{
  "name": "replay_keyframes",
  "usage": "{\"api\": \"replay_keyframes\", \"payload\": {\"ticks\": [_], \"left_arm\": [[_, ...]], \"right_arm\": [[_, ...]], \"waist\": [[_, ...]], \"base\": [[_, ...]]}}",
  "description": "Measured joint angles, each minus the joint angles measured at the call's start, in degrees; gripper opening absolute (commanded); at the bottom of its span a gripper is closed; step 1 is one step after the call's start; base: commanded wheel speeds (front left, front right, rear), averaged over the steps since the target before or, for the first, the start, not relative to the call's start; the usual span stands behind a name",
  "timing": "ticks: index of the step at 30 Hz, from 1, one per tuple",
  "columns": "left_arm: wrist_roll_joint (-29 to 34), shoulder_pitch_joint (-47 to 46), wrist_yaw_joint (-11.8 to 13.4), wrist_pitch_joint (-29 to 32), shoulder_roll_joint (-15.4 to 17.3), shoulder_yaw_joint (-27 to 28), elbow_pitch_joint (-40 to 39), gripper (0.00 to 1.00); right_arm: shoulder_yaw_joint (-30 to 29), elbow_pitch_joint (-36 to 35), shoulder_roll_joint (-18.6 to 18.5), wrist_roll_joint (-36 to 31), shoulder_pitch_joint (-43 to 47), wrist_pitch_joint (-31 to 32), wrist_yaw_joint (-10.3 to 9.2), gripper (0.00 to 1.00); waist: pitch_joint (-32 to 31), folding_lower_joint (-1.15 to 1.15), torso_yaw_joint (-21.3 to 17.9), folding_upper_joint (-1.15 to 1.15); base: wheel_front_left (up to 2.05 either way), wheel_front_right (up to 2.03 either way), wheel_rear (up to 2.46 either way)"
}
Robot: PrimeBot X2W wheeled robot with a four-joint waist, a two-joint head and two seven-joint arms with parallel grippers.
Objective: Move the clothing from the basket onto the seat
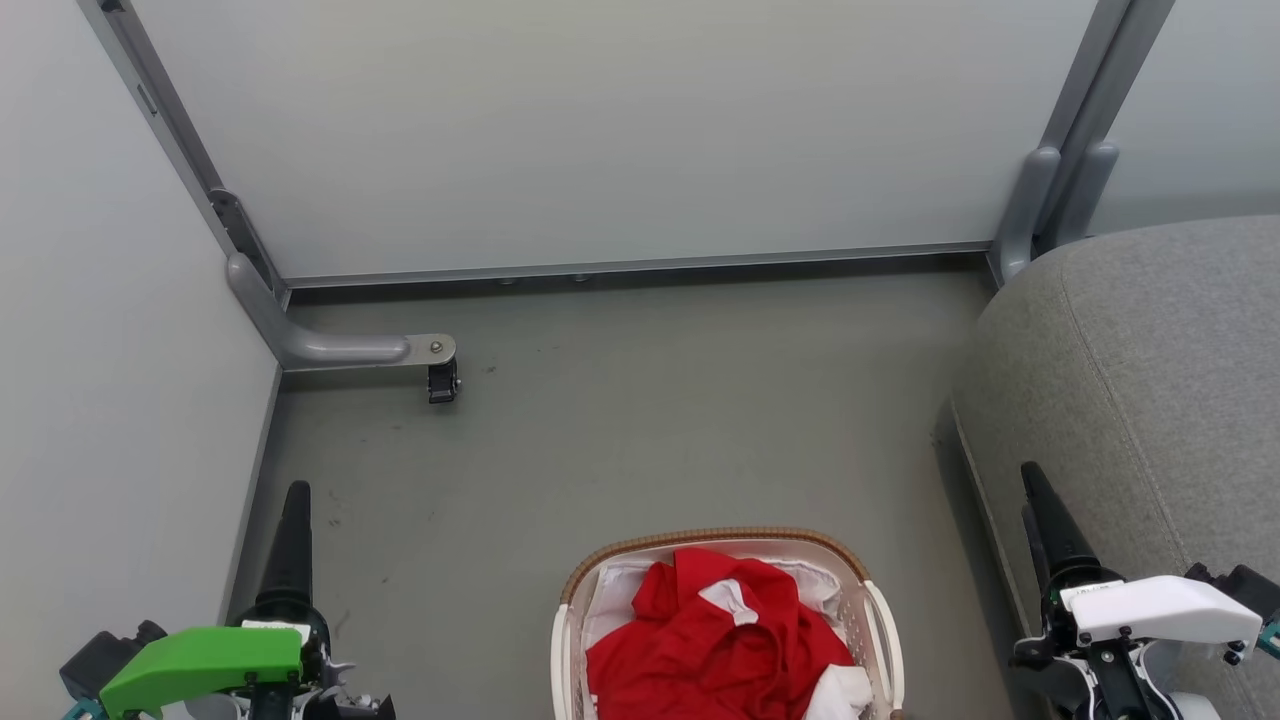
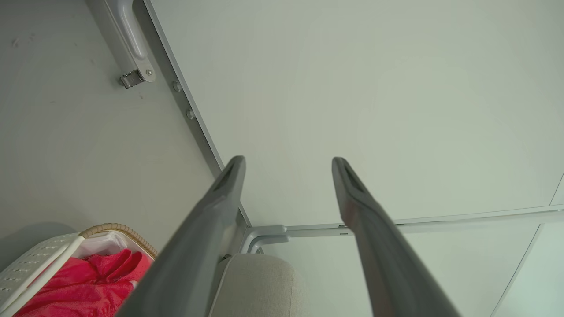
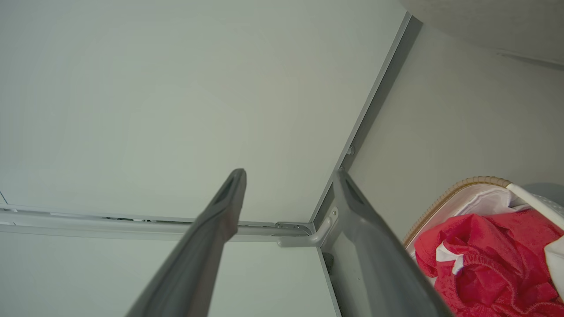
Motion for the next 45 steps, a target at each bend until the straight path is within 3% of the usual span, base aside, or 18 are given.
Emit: {"api": "replay_keyframes", "payload": {"ticks": [16, 29, 45], "left_arm": [[19.02, 0.66, 0.21, -3.60, 0.08, -0.16, -4.12, 1.00], [33.48, 2.06, 1.79, -5.93, 0.16, -2.92, -3.92, 1.00], [45.73, 3.37, 3.03, -8.65, 0.26, -4.97, -1.59, 1.00]], "right_arm": [[1.62, -4.91, -0.22, -19.75, 0.02, -3.70, 0.00, 1.00], [1.99, -4.91, -0.45, -30.95, 0.11, -6.10, 0.00, 1.00], [3.14, -3.55, -0.62, -43.28, 0.66, -8.66, 0.00, 1.00]], "waist": [[0.15, 0.00, 0.02, 0.00], [0.19, 0.00, 0.13, 0.00], [0.21, 0.00, 0.16, 0.00]], "base": [[0.00, 0.00, 0.00], [0.00, 0.00, 0.00], [0.00, 0.00, 0.00]]}}
